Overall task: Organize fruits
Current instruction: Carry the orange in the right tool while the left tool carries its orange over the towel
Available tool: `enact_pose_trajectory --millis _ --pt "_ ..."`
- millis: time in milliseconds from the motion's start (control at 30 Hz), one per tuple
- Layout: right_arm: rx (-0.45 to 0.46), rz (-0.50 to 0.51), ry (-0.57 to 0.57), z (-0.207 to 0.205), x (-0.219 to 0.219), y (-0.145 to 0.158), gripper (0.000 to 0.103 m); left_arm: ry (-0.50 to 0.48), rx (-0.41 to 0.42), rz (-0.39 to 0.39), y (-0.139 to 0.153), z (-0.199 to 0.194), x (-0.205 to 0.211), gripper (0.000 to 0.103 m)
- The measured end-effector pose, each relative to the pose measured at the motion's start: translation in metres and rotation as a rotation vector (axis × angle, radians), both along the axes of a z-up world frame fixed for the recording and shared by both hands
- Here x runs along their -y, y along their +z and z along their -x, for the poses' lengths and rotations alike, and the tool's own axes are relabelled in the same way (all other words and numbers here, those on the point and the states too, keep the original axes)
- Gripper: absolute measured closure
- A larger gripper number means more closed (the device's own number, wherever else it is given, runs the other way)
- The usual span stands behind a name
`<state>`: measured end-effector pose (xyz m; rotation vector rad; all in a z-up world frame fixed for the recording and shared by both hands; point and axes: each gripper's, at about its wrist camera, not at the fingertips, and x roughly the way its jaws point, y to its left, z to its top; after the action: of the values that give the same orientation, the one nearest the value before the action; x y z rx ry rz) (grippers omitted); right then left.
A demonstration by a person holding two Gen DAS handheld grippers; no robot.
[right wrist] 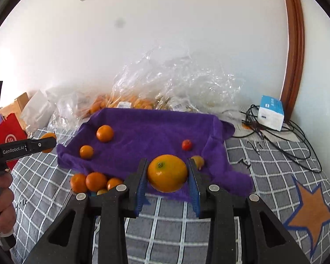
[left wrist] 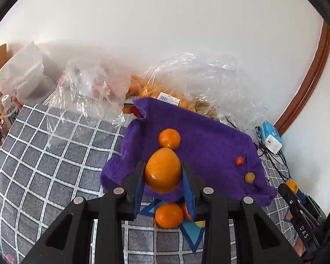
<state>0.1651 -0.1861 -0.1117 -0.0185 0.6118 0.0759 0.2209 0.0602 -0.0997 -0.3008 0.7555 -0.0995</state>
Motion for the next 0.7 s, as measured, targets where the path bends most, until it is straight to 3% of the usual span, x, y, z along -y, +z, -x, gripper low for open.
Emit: enact_pose_trajectory --millis 333,533,700 --pt "0.045 0.019 -0.025 -0.051 -0.003 0.013 0.069 0.03 0.036 -0.003 -0.01 -0.045 0.002 0.073" --pt "0.012 0.015 -0.011 -0.067 -0.006 -0.015 0.069 0.019 0.028 0.021 -0.033 -0.051 0.004 0.073" --pt "0.006 0.02 -0.017 -0.07 -0.002 -0.033 0.069 0.016 0.011 -0.021 -0.046 -0.055 0.011 0.073"
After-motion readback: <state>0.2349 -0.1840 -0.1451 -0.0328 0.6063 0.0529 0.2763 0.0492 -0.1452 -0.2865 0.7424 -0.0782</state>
